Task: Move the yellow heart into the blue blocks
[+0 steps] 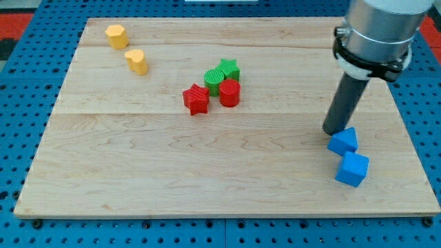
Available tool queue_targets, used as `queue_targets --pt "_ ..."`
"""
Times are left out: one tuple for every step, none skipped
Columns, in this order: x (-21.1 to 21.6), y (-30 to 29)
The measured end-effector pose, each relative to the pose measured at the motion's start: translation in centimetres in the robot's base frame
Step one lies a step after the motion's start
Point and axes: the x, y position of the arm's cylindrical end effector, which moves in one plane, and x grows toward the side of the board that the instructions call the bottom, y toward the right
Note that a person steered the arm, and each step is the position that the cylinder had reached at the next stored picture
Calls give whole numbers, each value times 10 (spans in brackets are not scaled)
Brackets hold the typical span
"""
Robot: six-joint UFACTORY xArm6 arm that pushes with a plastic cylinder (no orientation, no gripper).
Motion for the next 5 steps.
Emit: queue_targets --pt "-16 -18" --pt "-106 -29" --pt "-208 -67" --pt "-257 -187" --pt "-216 -256"
